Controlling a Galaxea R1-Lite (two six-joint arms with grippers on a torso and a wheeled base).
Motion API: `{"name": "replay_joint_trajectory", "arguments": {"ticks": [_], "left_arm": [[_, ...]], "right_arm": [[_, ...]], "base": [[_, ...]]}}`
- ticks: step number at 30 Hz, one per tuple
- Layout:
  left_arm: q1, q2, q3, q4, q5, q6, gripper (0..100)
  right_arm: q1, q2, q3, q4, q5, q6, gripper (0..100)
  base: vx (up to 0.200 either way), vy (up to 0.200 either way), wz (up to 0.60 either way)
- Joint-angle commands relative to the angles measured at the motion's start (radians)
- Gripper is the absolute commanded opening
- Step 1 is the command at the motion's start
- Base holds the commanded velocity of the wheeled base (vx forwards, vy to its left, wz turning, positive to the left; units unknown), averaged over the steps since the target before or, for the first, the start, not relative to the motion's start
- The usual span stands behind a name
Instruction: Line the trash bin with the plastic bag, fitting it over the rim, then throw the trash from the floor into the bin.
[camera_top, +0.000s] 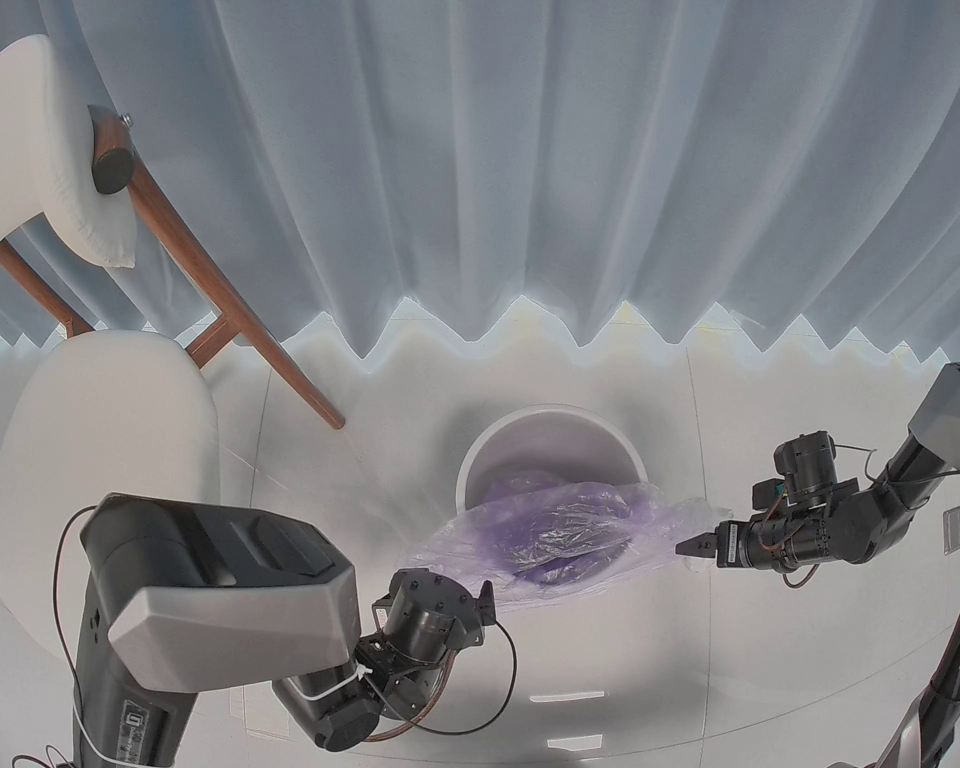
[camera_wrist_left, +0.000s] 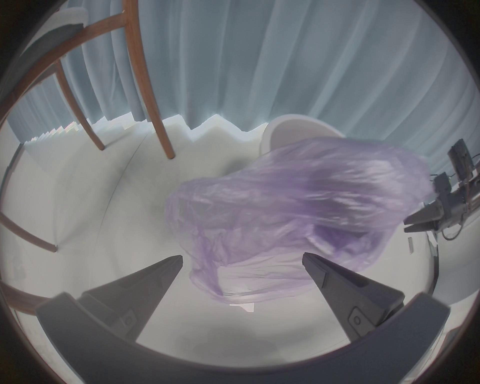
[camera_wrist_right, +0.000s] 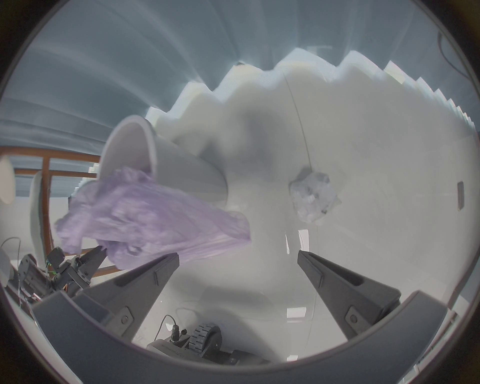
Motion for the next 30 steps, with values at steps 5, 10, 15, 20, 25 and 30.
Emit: {"name": "replay_joint_trajectory", "arguments": {"ticks": [5, 10, 15, 20, 25, 30], "left_arm": [[-0.021, -0.105, 0.362, -0.390, -0.079, 0.220, 100], [-0.002, -0.117, 0.374, -0.375, -0.141, 0.275, 100], [0.008, -0.113, 0.364, -0.375, -0.212, 0.332, 100], [0.065, -0.134, 0.370, -0.377, -0.368, 0.491, 100], [0.100, -0.148, 0.350, -0.377, -0.434, 0.589, 100], [0.100, -0.154, 0.330, -0.377, -0.434, 0.603, 100]], "right_arm": [[-0.001, -0.132, 0.228, -0.370, 0.155, -0.110, 100], [-0.002, -0.053, 0.229, -0.571, 0.156, -0.125, 100], [0.002, 0.000, 0.228, -0.668, 0.179, -0.172, 100], [-0.012, 0.023, 0.269, -0.781, 0.294, -0.270, 100], [-0.088, 0.155, 0.292, -0.968, 0.422, -0.481, 100], [-0.137, 0.188, 0.293, -1.023, 0.488, -0.549, 100]], "base": [[0.000, 0.000, 0.00], [0.000, 0.000, 0.00], [0.000, 0.000, 0.00], [0.000, 0.000, 0.00], [0.000, 0.000, 0.00], [0.000, 0.000, 0.00]]}}
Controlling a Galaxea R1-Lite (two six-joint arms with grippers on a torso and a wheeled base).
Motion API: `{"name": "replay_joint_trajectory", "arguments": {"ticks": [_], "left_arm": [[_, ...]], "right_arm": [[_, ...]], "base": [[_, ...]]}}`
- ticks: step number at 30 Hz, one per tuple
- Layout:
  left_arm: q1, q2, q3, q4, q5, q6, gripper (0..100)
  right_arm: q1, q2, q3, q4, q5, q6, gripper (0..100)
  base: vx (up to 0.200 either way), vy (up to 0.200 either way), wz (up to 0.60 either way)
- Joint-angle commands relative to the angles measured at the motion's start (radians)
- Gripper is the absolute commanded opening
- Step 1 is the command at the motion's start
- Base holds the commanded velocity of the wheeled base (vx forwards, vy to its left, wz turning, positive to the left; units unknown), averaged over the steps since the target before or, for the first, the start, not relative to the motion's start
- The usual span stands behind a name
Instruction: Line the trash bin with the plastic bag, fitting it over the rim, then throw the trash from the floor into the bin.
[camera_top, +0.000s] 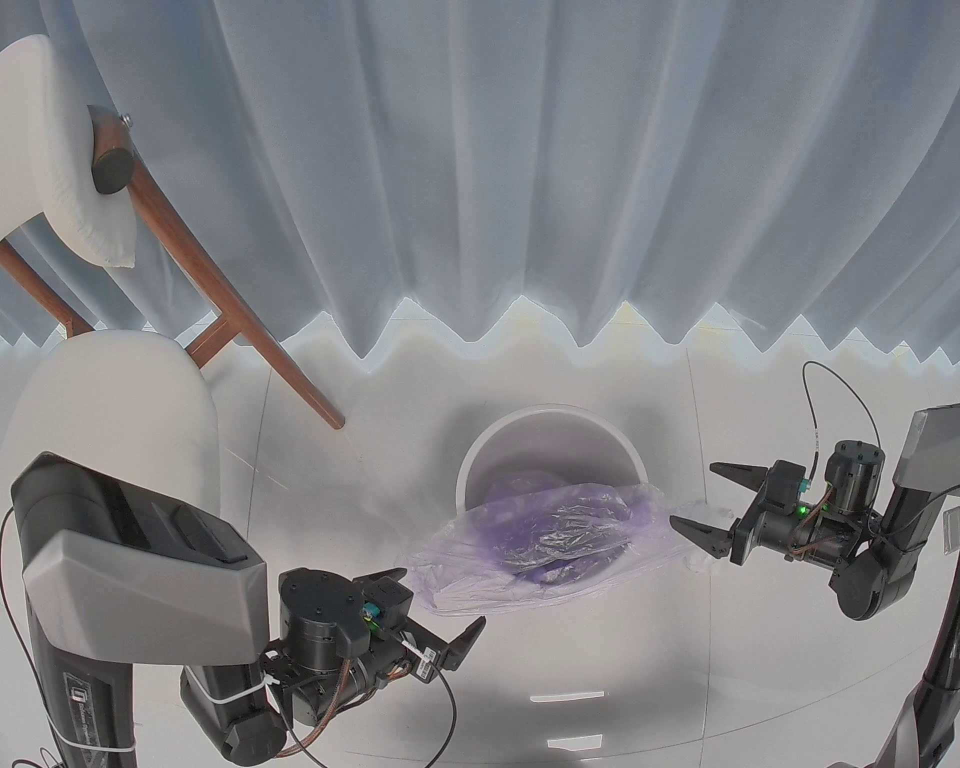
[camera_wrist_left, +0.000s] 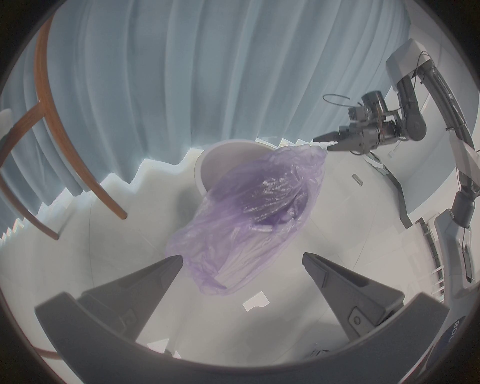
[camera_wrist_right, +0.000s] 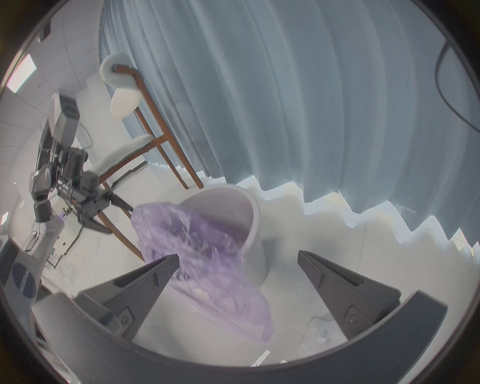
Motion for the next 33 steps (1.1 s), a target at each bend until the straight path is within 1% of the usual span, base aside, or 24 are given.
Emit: {"name": "replay_joint_trajectory", "arguments": {"ticks": [1, 4, 7, 10, 12, 13, 14, 16, 19, 25, 26, 30, 33], "left_arm": [[0.021, -0.017, -0.026, 0.000, -0.014, 0.029, 100], [0.039, -0.012, -0.027, 0.001, -0.014, 0.049, 100], [0.046, 0.002, -0.033, 0.001, -0.015, 0.057, 100], [0.049, 0.019, -0.052, 0.001, -0.015, 0.058, 100], [0.049, 0.031, -0.090, 0.001, -0.015, 0.058, 100], [0.049, 0.031, -0.090, 0.001, -0.015, 0.058, 100], [0.050, 0.049, -0.121, 0.001, -0.015, 0.058, 100], [0.052, 0.057, -0.131, 0.001, -0.015, 0.058, 100], [0.059, 0.098, -0.187, 0.001, -0.015, 0.068, 100], [0.059, 0.117, -0.214, 0.001, -0.015, 0.085, 100], [0.059, 0.118, -0.216, 0.001, -0.014, 0.085, 0], [0.061, 0.118, -0.219, 0.001, -0.012, 0.077, 0], [0.072, 0.085, -0.219, 0.001, -0.018, 0.071, 0]], "right_arm": [[-0.078, 0.094, 0.004, -0.028, 0.045, -0.030, 100], [-0.092, 0.103, -0.031, -0.022, 0.085, -0.053, 100], [-0.096, 0.116, -0.042, -0.013, 0.109, -0.072, 100], [-0.090, 0.123, -0.045, -0.002, 0.111, -0.082, 100], [-0.066, 0.133, -0.068, -0.001, 0.111, -0.085, 100], [-0.066, 0.133, -0.068, -0.001, 0.111, -0.085, 100], [-0.047, 0.140, -0.092, 0.001, 0.111, -0.084, 100], [-0.040, 0.149, -0.103, 0.001, 0.111, -0.082, 100], [0.000, 0.179, -0.164, 0.004, 0.109, -0.078, 100], [0.039, 0.203, -0.243, 0.019, 0.103, -0.073, 100], [0.043, 0.203, -0.243, 0.019, 0.103, -0.073, 0], [0.048, 0.195, -0.230, 0.010, 0.091, -0.066, 0], [0.042, 0.163, -0.220, 0.004, 0.074, -0.050, 0]], "base": [[0.000, 0.000, 0.00], [0.000, 0.000, 0.00], [0.000, 0.000, 0.00], [0.000, 0.000, 0.00], [0.000, 0.000, 0.00], [0.000, 0.000, 0.00], [0.000, 0.000, 0.00], [0.000, 0.000, 0.00], [0.000, 0.000, 0.00], [0.000, 0.000, 0.00], [0.000, 0.000, 0.00], [0.000, 0.000, 0.00], [0.000, 0.000, 0.00]]}}
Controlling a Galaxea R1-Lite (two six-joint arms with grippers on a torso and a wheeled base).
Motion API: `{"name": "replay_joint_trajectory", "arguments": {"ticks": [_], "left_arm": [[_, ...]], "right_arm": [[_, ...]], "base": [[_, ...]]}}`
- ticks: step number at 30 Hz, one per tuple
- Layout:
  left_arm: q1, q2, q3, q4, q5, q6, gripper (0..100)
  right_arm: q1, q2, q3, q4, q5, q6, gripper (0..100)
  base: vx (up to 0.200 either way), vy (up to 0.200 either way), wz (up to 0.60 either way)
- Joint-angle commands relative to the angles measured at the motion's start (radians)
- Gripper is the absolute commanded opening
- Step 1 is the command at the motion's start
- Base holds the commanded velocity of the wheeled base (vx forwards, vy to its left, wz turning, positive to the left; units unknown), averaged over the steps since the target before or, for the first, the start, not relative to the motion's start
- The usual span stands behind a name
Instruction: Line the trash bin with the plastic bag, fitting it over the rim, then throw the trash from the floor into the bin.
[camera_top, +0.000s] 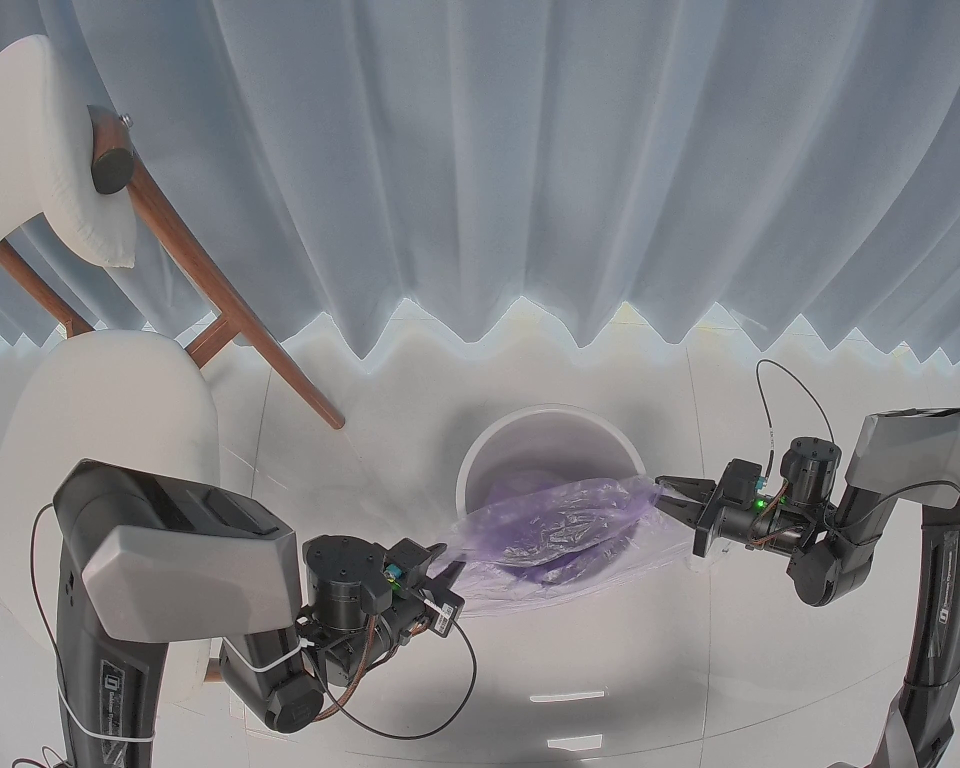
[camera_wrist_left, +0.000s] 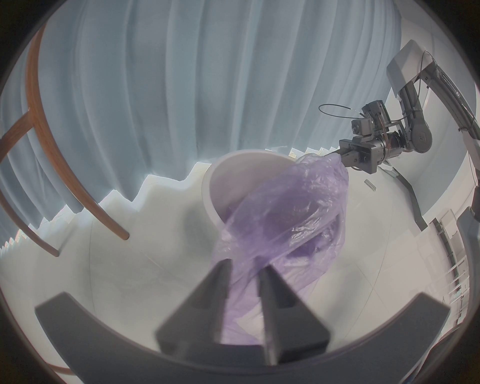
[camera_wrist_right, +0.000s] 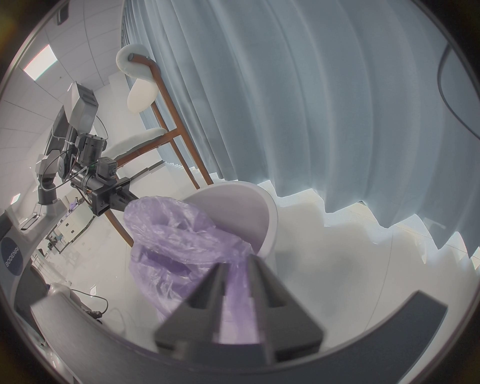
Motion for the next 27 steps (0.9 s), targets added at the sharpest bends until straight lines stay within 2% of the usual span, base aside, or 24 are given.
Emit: {"name": "replay_joint_trajectory", "arguments": {"ticks": [1, 4, 8, 11, 17, 21, 27], "left_arm": [[0.014, -0.031, -0.002, -0.001, -0.006, -0.004, 0], [0.040, -0.083, 0.001, -0.001, -0.026, 0.000, 0], [0.069, -0.086, -0.015, -0.001, -0.141, 0.031, 0], [0.074, -0.082, -0.042, -0.001, -0.198, 0.057, 0], [0.074, -0.080, -0.048, 0.001, -0.204, 0.060, 0], [0.072, -0.082, -0.081, 0.005, -0.213, 0.062, 0], [0.071, -0.077, -0.085, 0.002, -0.210, 0.072, 0]], "right_arm": [[-0.002, -0.030, 0.010, -0.006, -0.005, 0.014, 0], [-0.002, -0.052, 0.032, -0.035, -0.014, 0.045, 0], [0.002, -0.055, 0.052, -0.064, -0.028, 0.074, 0], [0.006, -0.064, 0.049, -0.063, -0.039, 0.075, 0], [0.007, -0.073, 0.055, -0.063, -0.042, 0.078, 0], [0.007, -0.083, 0.073, -0.066, -0.073, 0.095, 0], [0.009, -0.090, 0.084, -0.067, -0.073, 0.097, 0]], "base": [[0.000, 0.000, 0.00], [0.000, 0.000, 0.00], [0.000, 0.000, 0.00], [0.000, 0.000, 0.00], [0.000, 0.000, 0.00], [0.000, 0.000, 0.00], [0.200, 0.000, 0.00]]}}
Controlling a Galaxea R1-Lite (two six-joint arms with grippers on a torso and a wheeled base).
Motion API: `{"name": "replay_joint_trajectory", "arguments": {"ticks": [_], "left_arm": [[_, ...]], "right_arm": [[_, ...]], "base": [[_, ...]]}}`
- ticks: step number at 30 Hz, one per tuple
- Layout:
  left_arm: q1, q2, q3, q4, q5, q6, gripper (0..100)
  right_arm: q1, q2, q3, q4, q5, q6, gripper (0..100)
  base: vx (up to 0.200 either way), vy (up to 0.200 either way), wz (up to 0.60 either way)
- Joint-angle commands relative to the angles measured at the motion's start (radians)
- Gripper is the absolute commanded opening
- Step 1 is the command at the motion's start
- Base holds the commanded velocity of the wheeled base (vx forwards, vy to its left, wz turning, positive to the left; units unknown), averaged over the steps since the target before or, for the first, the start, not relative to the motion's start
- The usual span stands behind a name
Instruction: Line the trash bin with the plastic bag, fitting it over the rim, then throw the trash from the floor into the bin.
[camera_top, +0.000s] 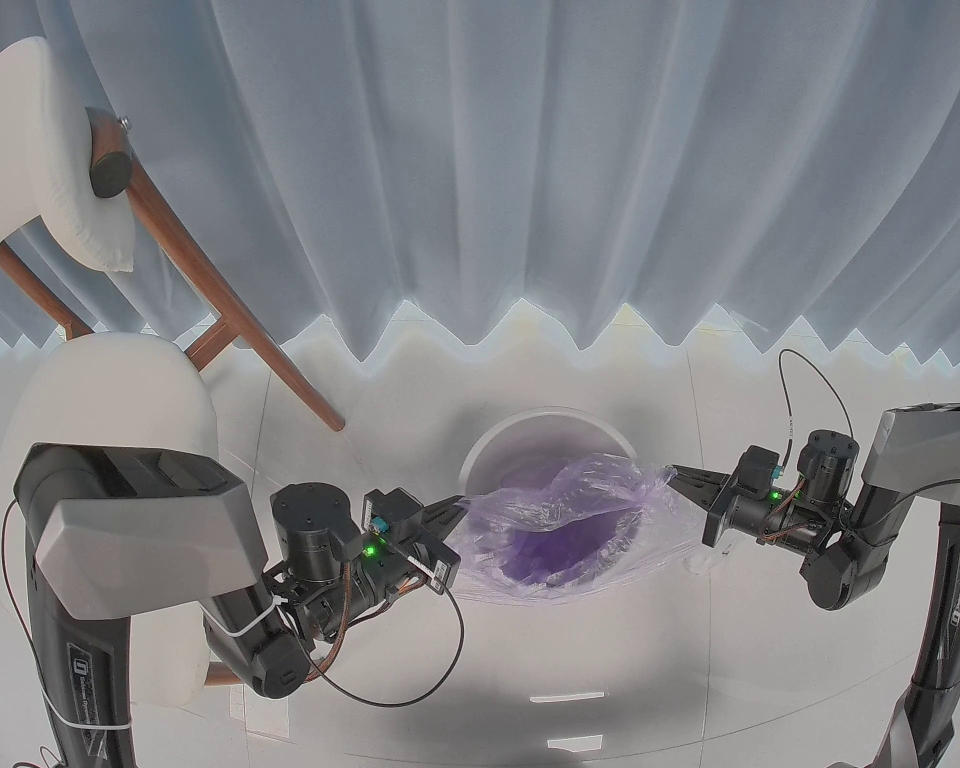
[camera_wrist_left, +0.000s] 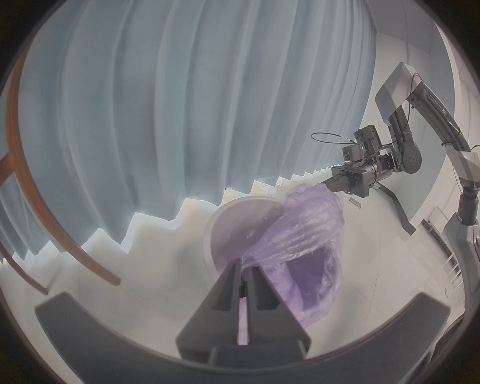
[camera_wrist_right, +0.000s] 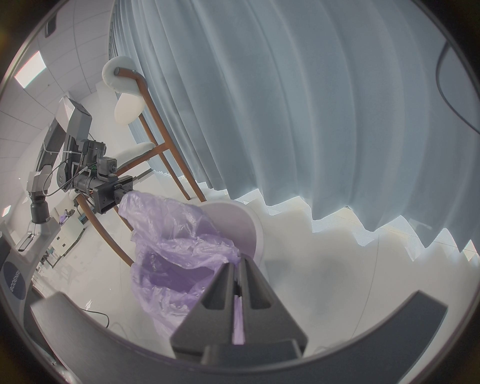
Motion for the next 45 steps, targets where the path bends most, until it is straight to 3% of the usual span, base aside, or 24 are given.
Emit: {"name": "replay_joint_trajectory", "arguments": {"ticks": [1, 7, 11, 14, 20, 29, 34, 36, 38, 45], "left_arm": [[-0.001, 0.002, -0.002, -0.003, 0.004, 0.004, 0], [-0.016, -0.005, -0.036, -0.005, 0.057, 0.002, 0], [-0.053, -0.014, -0.040, -0.005, 0.139, -0.093, 0], [-0.061, -0.041, -0.036, 0.004, 0.151, -0.131, 0], [-0.053, -0.046, -0.031, 0.052, 0.142, -0.162, 0], [-0.039, -0.021, -0.070, 0.159, 0.140, -0.441, 0], [-0.033, -0.008, -0.109, 0.170, 0.149, -0.610, 0], [-0.030, -0.009, -0.117, 0.173, 0.149, -0.625, 0], [-0.004, -0.003, -0.146, 0.207, 0.148, -0.654, 0], [0.025, 0.084, -0.290, 0.325, 0.188, -0.737, 0]], "right_arm": [[0.001, -0.009, 0.003, -0.001, 0.000, 0.001, 0], [0.001, -0.010, -0.006, -0.001, 0.000, 0.021, 0], [0.029, -0.053, 0.003, 0.007, -0.001, 0.191, 0], [0.041, -0.078, -0.003, 0.010, -0.001, 0.336, 0], [0.041, -0.078, -0.011, 0.025, -0.001, 0.425, 0], [0.041, -0.076, -0.077, 0.205, -0.029, 0.603, 0], [0.039, -0.072, -0.120, 0.226, -0.035, 0.728, 0], [0.039, -0.073, -0.124, 0.226, -0.036, 0.756, 0], [0.039, -0.069, -0.144, 0.234, -0.036, 0.839, 0], [0.038, -0.060, -0.190, 0.335, -0.038, 0.943, 0]], "base": [[0.200, 0.000, 0.00], [0.200, 0.000, 0.00], [0.100, 0.000, 0.00], [0.000, 0.000, 0.00], [0.000, 0.000, 0.00], [0.000, 0.000, 0.00], [0.000, 0.000, 0.00], [0.000, 0.000, 0.00], [0.000, 0.000, 0.00], [0.000, 0.000, 0.00]]}}
